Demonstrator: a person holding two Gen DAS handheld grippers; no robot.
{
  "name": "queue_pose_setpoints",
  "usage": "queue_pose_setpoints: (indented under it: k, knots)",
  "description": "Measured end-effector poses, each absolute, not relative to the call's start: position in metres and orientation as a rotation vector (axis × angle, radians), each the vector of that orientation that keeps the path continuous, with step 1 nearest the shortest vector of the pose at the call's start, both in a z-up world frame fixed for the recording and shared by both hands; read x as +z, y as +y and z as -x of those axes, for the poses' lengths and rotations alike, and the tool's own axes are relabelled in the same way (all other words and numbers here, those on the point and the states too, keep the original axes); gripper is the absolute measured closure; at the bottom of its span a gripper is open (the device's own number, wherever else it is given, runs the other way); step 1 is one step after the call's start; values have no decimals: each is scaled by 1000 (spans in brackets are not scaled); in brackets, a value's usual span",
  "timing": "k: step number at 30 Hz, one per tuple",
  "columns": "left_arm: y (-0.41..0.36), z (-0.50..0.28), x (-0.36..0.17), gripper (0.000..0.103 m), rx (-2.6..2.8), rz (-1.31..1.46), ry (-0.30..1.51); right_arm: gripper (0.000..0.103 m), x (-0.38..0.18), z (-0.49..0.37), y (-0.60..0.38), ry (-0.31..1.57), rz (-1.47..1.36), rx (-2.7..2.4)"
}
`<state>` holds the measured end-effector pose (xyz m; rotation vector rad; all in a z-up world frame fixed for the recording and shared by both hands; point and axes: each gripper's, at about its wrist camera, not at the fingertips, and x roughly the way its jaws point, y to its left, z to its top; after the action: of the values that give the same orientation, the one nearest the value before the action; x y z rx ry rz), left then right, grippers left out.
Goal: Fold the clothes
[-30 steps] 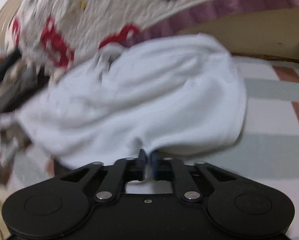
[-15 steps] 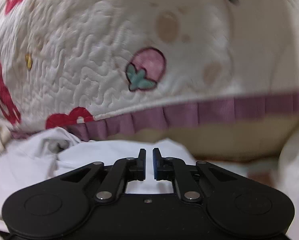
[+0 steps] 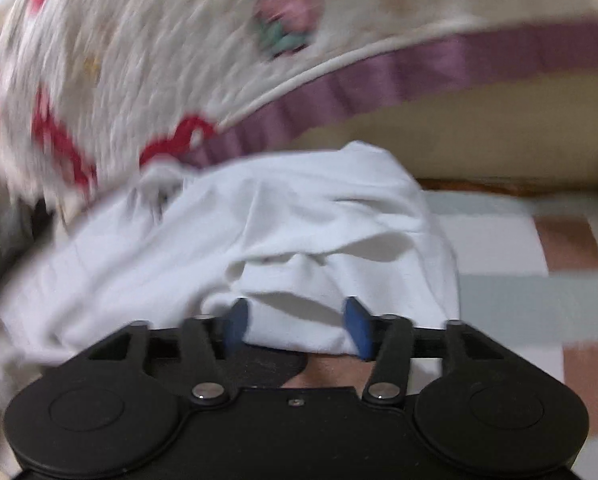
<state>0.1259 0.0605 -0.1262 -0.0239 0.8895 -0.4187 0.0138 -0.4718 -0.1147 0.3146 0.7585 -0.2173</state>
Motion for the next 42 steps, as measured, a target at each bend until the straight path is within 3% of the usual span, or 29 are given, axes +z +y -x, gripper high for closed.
queue_pose_setpoints:
  k: [3,8,9,10,11,12,19,22,27,30,32,34,39,42]
  knots:
    - [54,-129,-124,93,-432,13,889,39,-130,-38,-443,837,23,-211]
    - [41,-122,-120,93,-416,-69,851,40,-133,-53,-444,750,16,-268]
    - [39,-121,-121,93,-414,-73,862,45,-129,-51,-445,742,-10,-245]
    - [37,-121,-122,93,-414,-76,874,75,-125,-48,-446,734,-36,-222]
    - [33,-119,-121,93,-426,-89,874,98,-120,-45,-448,725,-62,-200]
    - [29,-117,-120,93,-440,-104,873,100,-113,-38,-449,714,-86,-186]
    - [26,-106,-75,94,-455,-116,751,100,-29,77,-485,394,-431,-133]
    - [26,-105,-80,94,-444,-118,777,100,-35,127,-485,438,-485,-137]
    - [26,-105,-89,94,-426,-121,821,97,-106,151,-455,787,-449,-152]
    - [20,-103,-97,94,-433,-141,843,94,-121,146,-449,835,-443,-112]
    - [16,-101,-97,93,-438,-163,834,87,-124,141,-447,852,-437,-91]
    - [15,-99,-98,93,-435,-180,830,67,-121,133,-449,841,-452,-86]
    - [17,-105,-109,93,-420,-176,868,62,-115,131,-439,826,-426,-85]
    - [18,-107,-115,93,-410,-168,892,53,-107,136,-431,775,-394,-139]
